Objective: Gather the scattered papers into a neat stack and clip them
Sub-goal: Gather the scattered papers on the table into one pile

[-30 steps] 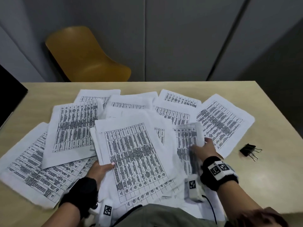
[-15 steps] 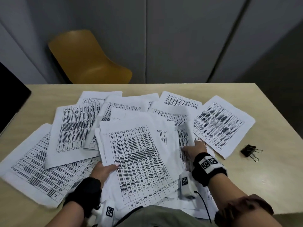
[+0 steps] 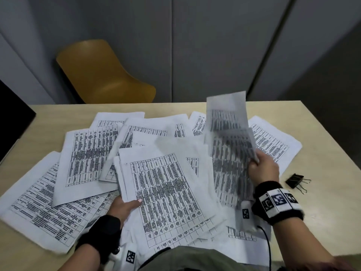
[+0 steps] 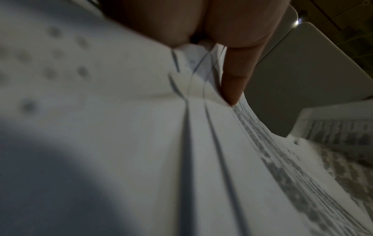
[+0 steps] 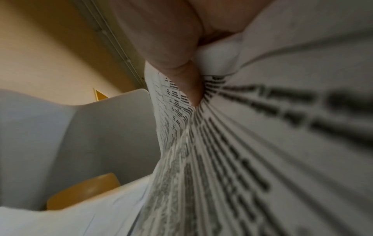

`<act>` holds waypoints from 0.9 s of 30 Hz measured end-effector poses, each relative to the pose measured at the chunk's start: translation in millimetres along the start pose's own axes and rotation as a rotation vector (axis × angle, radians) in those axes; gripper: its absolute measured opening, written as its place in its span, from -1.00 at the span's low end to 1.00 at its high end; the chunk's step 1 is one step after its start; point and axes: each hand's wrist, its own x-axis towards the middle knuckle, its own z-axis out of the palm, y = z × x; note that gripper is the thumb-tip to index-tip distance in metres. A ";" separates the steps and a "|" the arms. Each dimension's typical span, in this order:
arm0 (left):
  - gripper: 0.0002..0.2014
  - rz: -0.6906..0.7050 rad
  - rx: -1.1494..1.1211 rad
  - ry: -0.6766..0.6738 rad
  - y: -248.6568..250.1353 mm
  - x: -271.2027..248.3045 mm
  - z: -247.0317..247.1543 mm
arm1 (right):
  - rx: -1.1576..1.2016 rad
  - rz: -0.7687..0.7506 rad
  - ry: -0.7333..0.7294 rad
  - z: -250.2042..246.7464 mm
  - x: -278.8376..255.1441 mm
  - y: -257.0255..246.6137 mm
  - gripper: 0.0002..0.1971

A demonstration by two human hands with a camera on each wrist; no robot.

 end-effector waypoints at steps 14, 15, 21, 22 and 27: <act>-0.75 0.031 0.027 -0.004 6.4 -4.1 0.8 | 0.504 -0.266 0.305 -48.6 -0.4 -73.8 -0.89; -0.78 0.041 0.029 -0.005 6.1 -5.2 1.7 | 0.533 -0.249 0.280 -42.8 -2.2 -73.6 -0.89; -0.60 0.004 0.097 0.019 3.3 -2.3 -1.5 | 0.754 -0.332 0.288 -33.8 -21.0 -87.5 -0.85; -0.53 -0.002 0.100 0.008 0.6 0.2 -2.0 | 0.754 -0.343 0.289 -30.8 -21.9 -92.4 -0.87; -0.56 -0.015 0.085 0.015 0.5 1.4 -2.1 | 0.641 -0.132 0.051 20.7 -25.0 -86.4 -0.77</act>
